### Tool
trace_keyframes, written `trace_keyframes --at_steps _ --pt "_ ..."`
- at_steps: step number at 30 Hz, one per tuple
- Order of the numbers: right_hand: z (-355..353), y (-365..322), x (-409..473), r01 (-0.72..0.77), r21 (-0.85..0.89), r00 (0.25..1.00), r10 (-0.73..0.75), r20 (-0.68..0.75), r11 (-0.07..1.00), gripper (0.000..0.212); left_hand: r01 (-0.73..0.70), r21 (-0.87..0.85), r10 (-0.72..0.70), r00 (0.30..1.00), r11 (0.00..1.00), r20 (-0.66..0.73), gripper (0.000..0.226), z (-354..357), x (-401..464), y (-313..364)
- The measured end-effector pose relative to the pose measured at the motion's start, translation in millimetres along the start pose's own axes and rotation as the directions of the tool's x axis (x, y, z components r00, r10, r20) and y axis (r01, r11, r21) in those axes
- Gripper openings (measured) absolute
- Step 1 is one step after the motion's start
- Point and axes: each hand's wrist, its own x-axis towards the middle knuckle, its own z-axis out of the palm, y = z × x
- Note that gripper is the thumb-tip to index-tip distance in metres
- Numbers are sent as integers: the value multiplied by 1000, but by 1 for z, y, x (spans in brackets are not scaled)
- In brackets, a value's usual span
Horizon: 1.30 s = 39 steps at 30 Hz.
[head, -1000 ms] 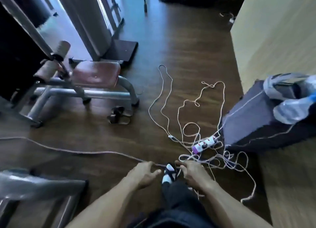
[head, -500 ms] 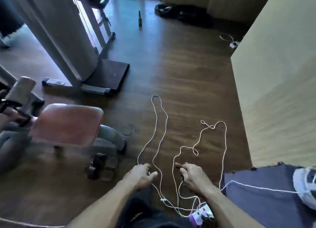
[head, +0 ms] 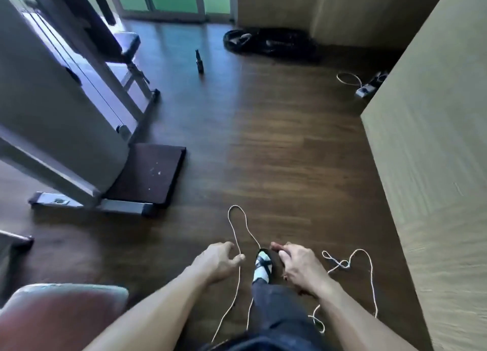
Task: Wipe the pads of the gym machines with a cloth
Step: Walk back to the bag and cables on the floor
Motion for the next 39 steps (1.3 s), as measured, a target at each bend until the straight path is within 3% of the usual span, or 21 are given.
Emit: trace_keyframes --at_steps 4,8,11,15,18,27,30,33,36,39 --pt "-75 12 106 22 -2 1000 -22 5 1000 40 59 -38 -58 998 998 11 63 -74 80 42" --pt "-144 17 186 4 22 1000 -4 12 1000 38 35 -92 -33 999 995 18 54 -142 144 86" --pt "-195 17 261 -4 37 999 2 32 999 41 39 -82 -35 998 996 45 59 -195 211 114" --pt "-250 25 368 7 27 999 -8 31 1000 58 20 -74 -15 998 997 68 58 -263 320 143" --pt "-305 28 449 -46 46 999 45 24 998 43 2 -78 4 997 997 72 51 -325 402 168" --pt "-452 13 655 -74 86 997 74 7 994 72 -42 -20 43 998 999 49 61 -499 579 239" --pt "-499 7 745 -39 72 999 39 -3 997 61 -27 -34 28 999 999 36 62 -552 653 254" --pt "-546 3 840 19 -20 999 -19 30 1000 63 21 -58 -20 1000 998 9 64 -609 727 266" --pt "-601 -6 920 64 -47 997 -62 54 997 43 60 -111 -62 998 992 -10 64 -667 779 279" --pt "-659 -20 994 112 -74 991 -106 85 991 35 82 -191 -87 996 978 -19 66 -726 827 289"
